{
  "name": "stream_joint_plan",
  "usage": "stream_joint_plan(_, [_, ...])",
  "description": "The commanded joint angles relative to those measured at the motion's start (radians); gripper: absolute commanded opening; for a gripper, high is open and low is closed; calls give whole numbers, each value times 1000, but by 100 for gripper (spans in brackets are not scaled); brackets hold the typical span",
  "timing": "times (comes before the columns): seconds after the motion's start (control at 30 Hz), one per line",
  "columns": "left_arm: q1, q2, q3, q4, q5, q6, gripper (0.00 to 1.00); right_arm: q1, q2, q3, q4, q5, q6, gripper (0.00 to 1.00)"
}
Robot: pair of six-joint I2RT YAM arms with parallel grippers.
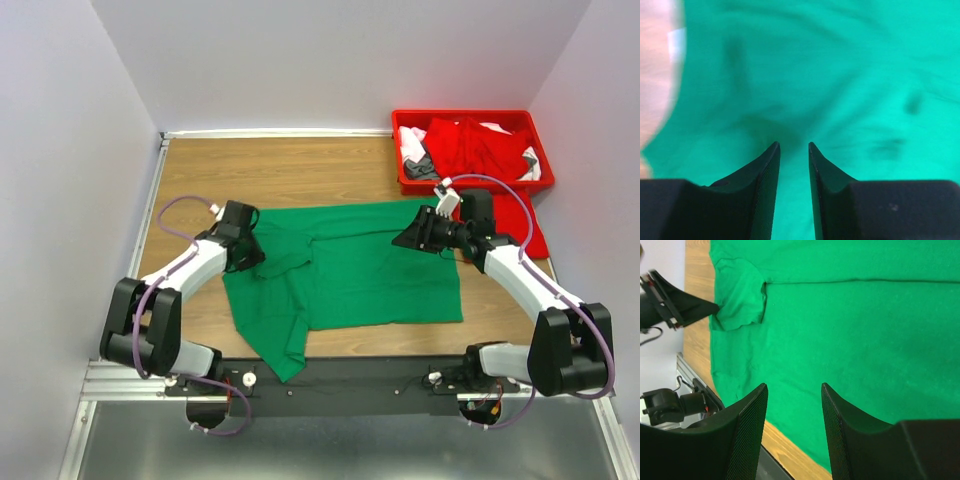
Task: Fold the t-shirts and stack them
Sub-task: Fold the tshirt
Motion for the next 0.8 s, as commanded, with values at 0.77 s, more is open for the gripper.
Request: stream_joint_plan(0.77, [120, -301, -32, -157, -68, 93, 56, 7, 23, 49, -273, 496, -45, 58])
